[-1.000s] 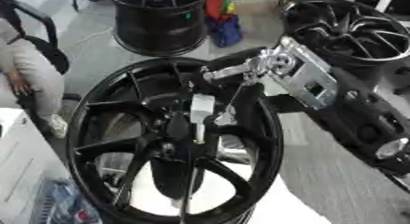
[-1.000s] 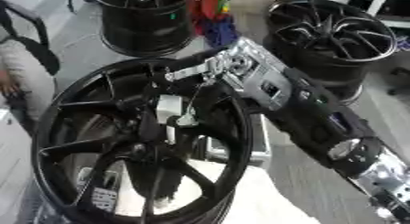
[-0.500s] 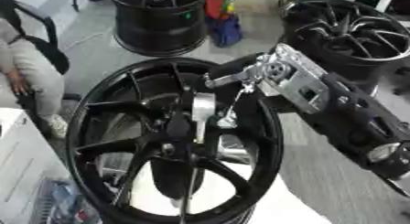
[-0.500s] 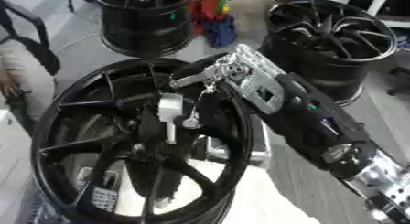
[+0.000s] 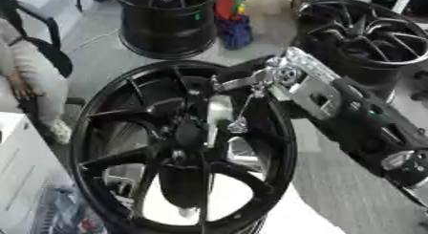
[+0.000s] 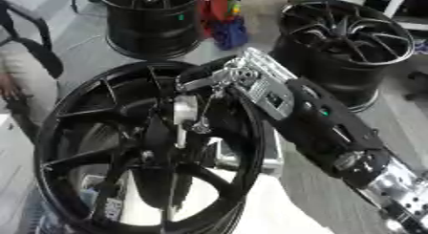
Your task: Pull the pin out of the wheel hub.
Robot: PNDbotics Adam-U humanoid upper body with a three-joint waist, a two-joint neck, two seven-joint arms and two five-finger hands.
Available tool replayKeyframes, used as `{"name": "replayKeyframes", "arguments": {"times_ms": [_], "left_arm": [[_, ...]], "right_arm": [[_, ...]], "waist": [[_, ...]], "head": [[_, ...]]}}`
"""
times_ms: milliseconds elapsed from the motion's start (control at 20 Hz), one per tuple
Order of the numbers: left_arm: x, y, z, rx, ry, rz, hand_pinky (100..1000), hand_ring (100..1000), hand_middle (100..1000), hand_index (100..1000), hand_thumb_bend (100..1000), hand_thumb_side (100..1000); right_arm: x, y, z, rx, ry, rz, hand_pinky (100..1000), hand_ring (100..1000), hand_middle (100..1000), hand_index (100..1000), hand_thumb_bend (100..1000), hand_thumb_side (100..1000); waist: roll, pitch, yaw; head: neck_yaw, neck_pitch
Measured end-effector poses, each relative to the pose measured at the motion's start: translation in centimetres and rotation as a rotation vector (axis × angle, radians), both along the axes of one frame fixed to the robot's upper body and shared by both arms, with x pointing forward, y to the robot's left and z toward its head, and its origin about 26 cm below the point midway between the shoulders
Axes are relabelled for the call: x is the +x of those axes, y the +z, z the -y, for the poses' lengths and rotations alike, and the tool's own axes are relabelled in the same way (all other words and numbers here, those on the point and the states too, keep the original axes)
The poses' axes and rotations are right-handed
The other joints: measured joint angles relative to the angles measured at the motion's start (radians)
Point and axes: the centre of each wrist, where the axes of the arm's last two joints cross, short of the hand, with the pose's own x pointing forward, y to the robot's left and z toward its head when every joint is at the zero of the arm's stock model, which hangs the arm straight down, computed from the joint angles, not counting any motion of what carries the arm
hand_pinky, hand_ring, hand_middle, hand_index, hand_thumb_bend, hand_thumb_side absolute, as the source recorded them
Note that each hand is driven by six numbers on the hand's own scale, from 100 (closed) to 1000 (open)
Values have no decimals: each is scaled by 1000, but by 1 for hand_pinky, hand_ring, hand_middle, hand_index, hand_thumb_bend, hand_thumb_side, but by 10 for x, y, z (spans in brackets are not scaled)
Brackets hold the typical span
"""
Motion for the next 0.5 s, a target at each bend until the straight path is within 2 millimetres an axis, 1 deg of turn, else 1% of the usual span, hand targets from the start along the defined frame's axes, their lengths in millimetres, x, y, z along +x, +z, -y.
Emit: {"name": "replayKeyframes", "arguments": {"times_ms": [200,400,500], "left_arm": [[0,0,0,0,0,0,581,580,667,748,599,240],[0,0,0,0,0,0,581,580,667,748,599,239],[0,0,0,0,0,0,581,579,666,748,599,239]], "right_arm": [[-5,17,0,27,13,50,413,432,553,662,100,100],[-12,49,5,52,23,129,410,430,545,663,100,100],[-16,59,8,65,21,152,428,447,557,681,100,100]], "waist": [[-3,0,-1],[-5,-7,-5],[-9,-9,-6]], "head": [[0,0],[1,0],[2,0]]}}
